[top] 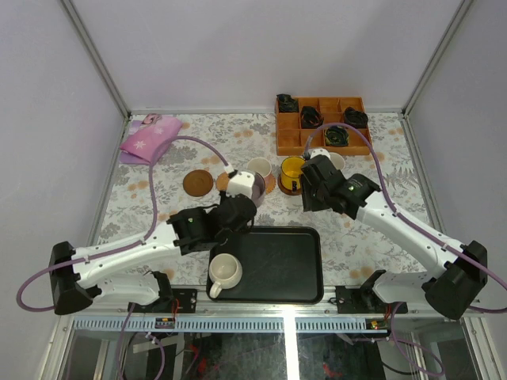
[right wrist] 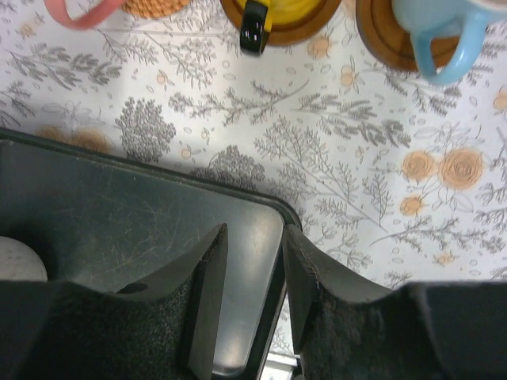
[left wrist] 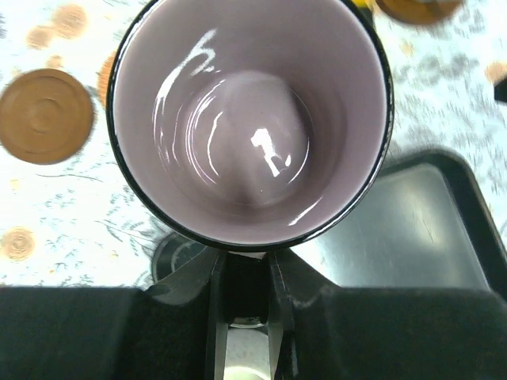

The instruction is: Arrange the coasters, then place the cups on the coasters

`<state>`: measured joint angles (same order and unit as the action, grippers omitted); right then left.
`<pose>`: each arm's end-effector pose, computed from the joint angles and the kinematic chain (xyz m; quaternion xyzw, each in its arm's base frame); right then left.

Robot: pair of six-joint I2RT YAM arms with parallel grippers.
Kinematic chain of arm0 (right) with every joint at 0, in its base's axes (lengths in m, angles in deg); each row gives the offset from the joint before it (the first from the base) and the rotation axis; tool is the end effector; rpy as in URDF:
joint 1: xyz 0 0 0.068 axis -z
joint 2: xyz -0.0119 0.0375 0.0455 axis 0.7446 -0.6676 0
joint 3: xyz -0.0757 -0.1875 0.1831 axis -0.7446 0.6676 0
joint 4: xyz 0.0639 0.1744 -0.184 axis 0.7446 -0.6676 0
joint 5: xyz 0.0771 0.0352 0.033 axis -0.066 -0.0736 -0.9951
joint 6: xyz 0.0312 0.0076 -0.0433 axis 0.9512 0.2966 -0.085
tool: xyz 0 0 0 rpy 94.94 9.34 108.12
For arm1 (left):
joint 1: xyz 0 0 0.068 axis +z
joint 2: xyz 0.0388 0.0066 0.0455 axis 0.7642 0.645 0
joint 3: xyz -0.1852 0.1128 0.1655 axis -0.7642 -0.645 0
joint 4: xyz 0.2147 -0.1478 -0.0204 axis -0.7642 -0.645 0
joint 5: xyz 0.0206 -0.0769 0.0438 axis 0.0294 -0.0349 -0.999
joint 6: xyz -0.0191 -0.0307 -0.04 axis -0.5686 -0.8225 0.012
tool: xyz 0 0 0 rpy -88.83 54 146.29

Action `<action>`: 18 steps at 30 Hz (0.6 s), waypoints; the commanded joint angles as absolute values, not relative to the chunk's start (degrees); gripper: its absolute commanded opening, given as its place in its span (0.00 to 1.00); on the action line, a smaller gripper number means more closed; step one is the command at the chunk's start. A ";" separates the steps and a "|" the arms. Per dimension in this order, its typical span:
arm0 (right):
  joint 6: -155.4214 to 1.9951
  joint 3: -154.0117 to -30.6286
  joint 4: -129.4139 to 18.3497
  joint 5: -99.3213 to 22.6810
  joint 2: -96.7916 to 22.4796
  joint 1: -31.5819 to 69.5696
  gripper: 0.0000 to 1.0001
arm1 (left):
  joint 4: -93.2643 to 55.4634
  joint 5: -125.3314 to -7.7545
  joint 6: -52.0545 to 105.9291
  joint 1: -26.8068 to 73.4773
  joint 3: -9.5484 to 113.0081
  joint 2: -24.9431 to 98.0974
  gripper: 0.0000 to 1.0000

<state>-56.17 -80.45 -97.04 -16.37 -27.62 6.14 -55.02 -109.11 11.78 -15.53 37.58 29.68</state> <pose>0.1971 0.1655 0.3072 -0.0762 0.9299 0.0974 0.3465 0.1220 -0.2178 0.3010 0.1838 0.8693 -0.0773 0.4522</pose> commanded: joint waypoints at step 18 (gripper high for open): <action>-59.49 -88.47 -84.36 -20.37 -34.04 19.97 0.44 | -31.48 -108.89 12.16 13.91 35.53 40.06 0.00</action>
<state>-59.36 -86.05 -88.28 -18.69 -33.94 18.62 -43.16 -110.99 9.90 11.57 33.51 36.39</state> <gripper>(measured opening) 0.437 0.173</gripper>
